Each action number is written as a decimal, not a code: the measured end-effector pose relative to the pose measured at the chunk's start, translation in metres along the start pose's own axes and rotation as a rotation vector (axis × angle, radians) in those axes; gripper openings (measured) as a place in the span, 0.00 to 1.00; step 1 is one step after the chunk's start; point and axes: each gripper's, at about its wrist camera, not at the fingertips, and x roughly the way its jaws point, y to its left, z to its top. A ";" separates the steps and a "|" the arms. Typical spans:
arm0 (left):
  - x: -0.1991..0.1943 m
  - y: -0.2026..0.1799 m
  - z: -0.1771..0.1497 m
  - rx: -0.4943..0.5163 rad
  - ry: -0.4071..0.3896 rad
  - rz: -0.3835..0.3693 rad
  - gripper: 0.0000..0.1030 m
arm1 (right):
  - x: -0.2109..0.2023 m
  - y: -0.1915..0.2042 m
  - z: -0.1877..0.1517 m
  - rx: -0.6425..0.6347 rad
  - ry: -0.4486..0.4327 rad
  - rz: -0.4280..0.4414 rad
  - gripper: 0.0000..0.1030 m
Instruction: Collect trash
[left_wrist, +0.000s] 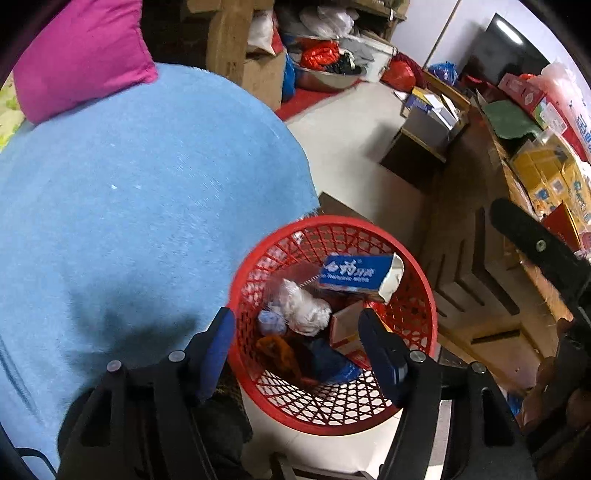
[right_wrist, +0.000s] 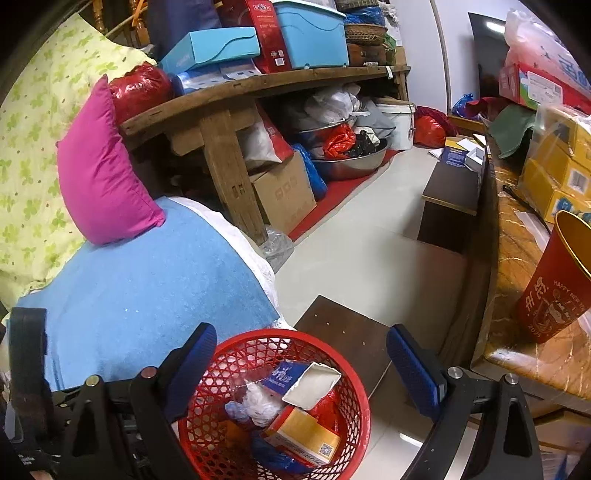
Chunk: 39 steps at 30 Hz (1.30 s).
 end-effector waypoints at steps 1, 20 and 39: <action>-0.003 0.002 0.000 0.001 -0.008 0.004 0.68 | 0.001 0.002 0.000 -0.001 0.003 0.003 0.92; -0.079 0.026 -0.031 -0.013 -0.223 0.100 0.70 | -0.042 0.036 -0.045 -0.075 0.013 -0.048 0.93; -0.097 0.031 -0.044 -0.036 -0.268 0.111 0.73 | -0.057 0.054 -0.066 -0.117 0.030 -0.061 0.93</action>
